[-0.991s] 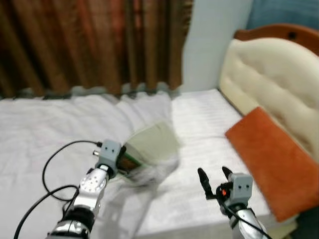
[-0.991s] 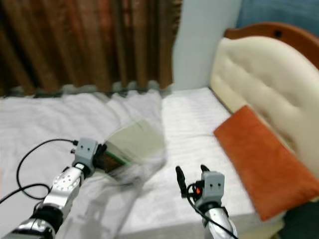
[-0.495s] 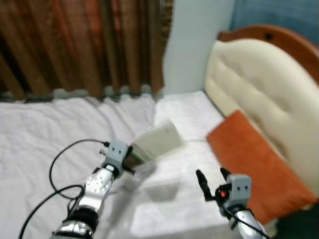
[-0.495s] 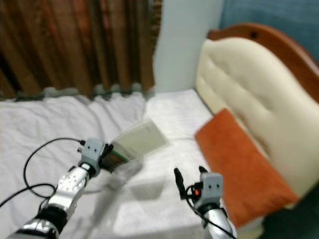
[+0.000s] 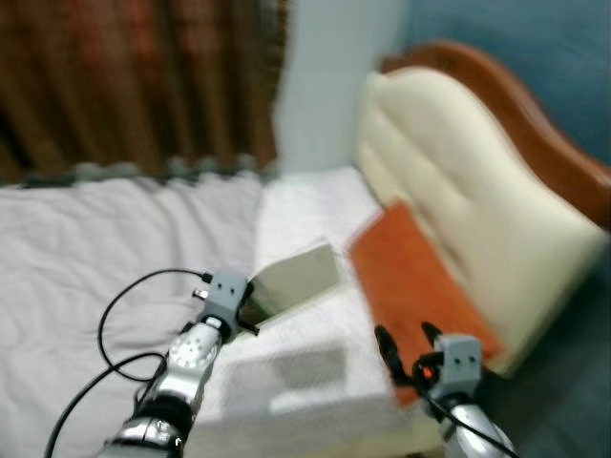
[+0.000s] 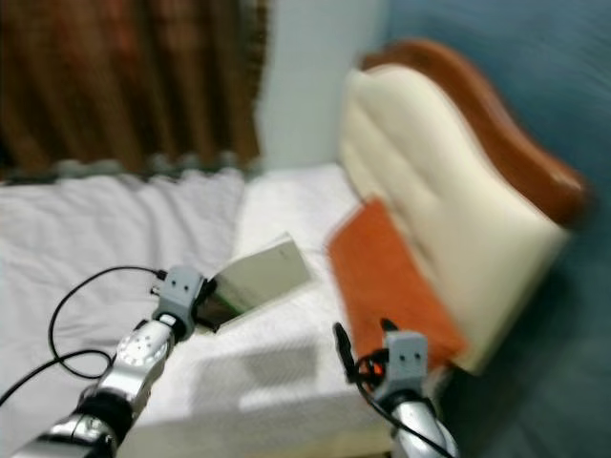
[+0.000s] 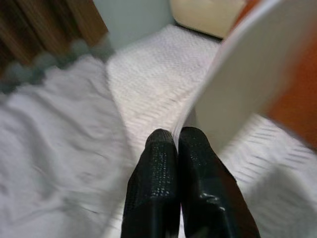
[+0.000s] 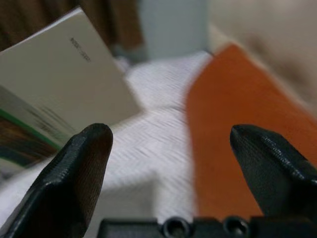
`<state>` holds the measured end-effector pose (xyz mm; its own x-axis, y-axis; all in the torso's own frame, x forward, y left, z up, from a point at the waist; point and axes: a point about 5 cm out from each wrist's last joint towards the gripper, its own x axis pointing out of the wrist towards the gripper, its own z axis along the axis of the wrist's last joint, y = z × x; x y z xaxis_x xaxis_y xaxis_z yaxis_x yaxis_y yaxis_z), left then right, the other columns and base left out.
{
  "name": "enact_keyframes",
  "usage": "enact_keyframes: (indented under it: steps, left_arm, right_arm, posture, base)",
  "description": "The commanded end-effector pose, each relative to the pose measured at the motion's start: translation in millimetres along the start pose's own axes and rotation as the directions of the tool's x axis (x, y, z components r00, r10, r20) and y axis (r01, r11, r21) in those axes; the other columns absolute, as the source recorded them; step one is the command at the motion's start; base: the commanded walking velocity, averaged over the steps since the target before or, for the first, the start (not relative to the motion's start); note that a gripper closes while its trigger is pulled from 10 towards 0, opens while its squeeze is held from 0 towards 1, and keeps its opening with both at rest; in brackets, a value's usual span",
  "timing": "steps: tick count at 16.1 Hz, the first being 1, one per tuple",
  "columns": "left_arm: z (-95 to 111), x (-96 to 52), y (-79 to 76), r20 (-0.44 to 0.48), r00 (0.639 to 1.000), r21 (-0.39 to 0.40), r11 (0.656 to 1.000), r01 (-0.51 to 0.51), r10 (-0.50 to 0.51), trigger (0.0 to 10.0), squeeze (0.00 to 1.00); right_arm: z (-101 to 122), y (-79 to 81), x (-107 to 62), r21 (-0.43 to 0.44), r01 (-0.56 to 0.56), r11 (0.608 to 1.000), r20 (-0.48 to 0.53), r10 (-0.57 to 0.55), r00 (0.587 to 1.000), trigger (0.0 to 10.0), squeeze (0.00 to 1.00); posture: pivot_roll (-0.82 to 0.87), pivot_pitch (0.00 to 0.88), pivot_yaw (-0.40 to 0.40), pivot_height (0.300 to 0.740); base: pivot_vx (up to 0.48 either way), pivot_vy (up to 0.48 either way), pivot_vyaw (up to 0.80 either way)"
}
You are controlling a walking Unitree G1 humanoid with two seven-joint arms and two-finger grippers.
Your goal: Clean up the room
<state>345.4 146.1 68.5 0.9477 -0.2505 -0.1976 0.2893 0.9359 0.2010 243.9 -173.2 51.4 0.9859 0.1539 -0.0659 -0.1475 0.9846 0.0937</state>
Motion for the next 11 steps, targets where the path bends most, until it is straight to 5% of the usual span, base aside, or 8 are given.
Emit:
enact_keyframes:
  steps: [1, 5, 11]
  left_arm:
    - [11.4, 4.0, 15.1, 0.009, 0.999, 0.024, 0.998, -0.052, 0.052, 10.0, 0.00]
    - [23.1, 6.3, 16.0, 0.080, 0.996, -0.050, 0.998, -0.033, 0.037, 10.0, 0.00]
    - [22.2, 6.7, 10.9, 0.083, 0.996, -0.066, 0.998, -0.013, 0.019, 10.0, 0.00]
  right_arm:
    - [5.6, 0.8, 3.2, 0.001, -0.008, 1.000, 0.018, 0.008, 1.000, 10.0, 0.00]
    - [5.2, 1.2, 2.0, -0.002, -0.012, 1.000, 0.015, 0.012, 1.000, 10.0, 0.00]
    - [4.5, 2.2, 0.6, 0.000, -0.022, 1.000, 0.007, 0.022, 1.000, 10.0, 0.00]
  posture:
    - [-0.10, 0.006, 0.010, 0.740]
    - [-0.10, 0.008, 0.010, 0.740]
    - [-0.10, 0.017, 0.006, 0.740]
  base:
    - [0.000, 0.000, 0.00]
    - [0.000, 0.000, 0.00]
    - [0.480, 0.000, 0.00]
